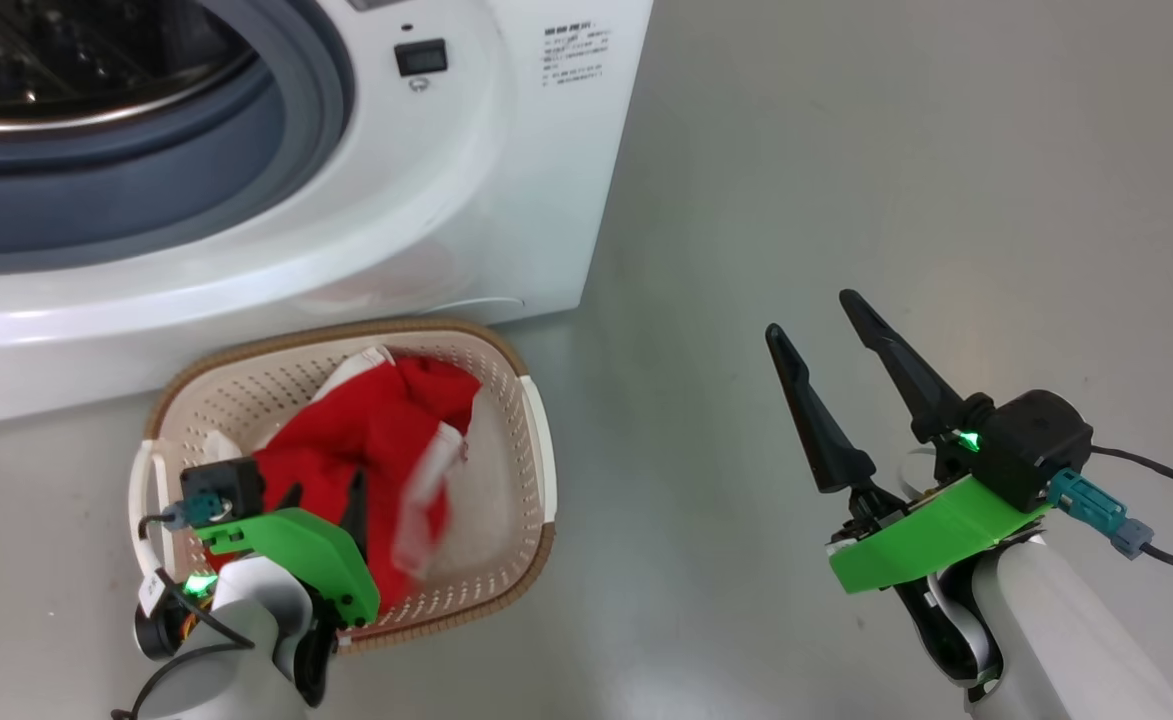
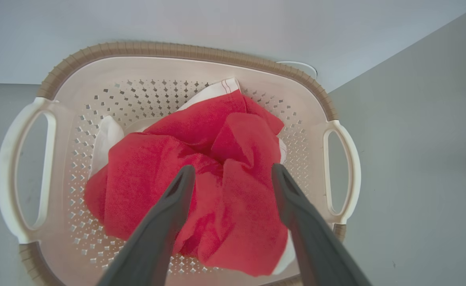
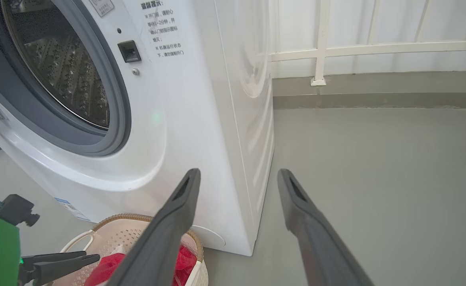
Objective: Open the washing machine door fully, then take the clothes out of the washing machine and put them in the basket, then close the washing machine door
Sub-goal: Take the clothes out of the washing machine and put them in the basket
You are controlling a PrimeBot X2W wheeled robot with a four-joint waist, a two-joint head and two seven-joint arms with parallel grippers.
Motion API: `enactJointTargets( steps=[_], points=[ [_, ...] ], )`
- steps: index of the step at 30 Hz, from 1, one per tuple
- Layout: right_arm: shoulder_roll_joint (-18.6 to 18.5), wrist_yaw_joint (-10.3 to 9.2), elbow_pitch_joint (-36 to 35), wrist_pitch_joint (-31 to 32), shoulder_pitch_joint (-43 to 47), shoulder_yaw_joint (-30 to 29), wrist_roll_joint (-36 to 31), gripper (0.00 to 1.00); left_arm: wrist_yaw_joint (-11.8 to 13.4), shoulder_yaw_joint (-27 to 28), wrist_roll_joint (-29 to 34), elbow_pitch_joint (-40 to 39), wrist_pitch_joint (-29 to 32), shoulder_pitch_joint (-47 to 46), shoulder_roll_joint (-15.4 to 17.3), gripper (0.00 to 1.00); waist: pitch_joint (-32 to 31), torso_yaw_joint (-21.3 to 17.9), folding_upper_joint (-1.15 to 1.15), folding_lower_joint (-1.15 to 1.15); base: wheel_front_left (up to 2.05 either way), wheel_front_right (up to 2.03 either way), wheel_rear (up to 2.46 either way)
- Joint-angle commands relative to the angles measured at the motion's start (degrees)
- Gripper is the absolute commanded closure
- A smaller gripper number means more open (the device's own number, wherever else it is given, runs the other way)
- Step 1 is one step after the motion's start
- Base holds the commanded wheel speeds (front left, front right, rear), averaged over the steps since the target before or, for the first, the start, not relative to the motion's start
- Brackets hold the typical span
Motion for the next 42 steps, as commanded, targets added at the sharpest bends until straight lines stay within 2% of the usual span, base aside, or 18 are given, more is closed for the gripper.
enactJointTargets(
  steps=[1, 11, 22, 30, 42],
  points=[
    [0.20, 0.37, -1.03, -0.36, 0.23, 0.76, 0.24, 0.00, -0.60, 0.85, -0.15, -0.25, -1.11, 0.39, 1.77, 0.00, -1.49, 0.52, 0.00, 0.00, 0.00, 0.00, 0.00],
    [0.30, 0.37, -0.23, -0.36, 1.78, 0.38, 0.08, 0.00, -1.24, 0.99, -0.35, -3.03, -3.85, 3.83, 2.22, 0.00, -6.67, 2.59, 0.00, 0.00, 0.00, 0.00, 0.00],
    [0.99, 0.37, 1.26, -0.36, 4.55, -1.76, -0.81, 0.00, -1.53, 5.87, 1.23, -20.35, -3.96, 12.96, 3.05, 0.00, -13.09, 4.49, 0.00, 0.00, 0.00, 0.00, 0.00],
    [1.62, 0.37, 1.81, -0.36, 6.73, -4.17, -2.53, 0.00, -0.60, 10.25, 6.32, -34.80, -3.97, 20.58, 2.72, 0.00, -17.49, 4.87, 0.00, 0.00, 0.00, 0.00, 0.00],
    [2.04, 0.37, 0.50, -0.36, 10.58, -7.82, -4.02, 0.00, -0.16, 16.80, 12.68, -51.70, -3.97, 31.74, 2.24, 0.00, -23.03, 4.76, 0.00, 0.00, 0.00, 0.00, 0.00]
  ],
)
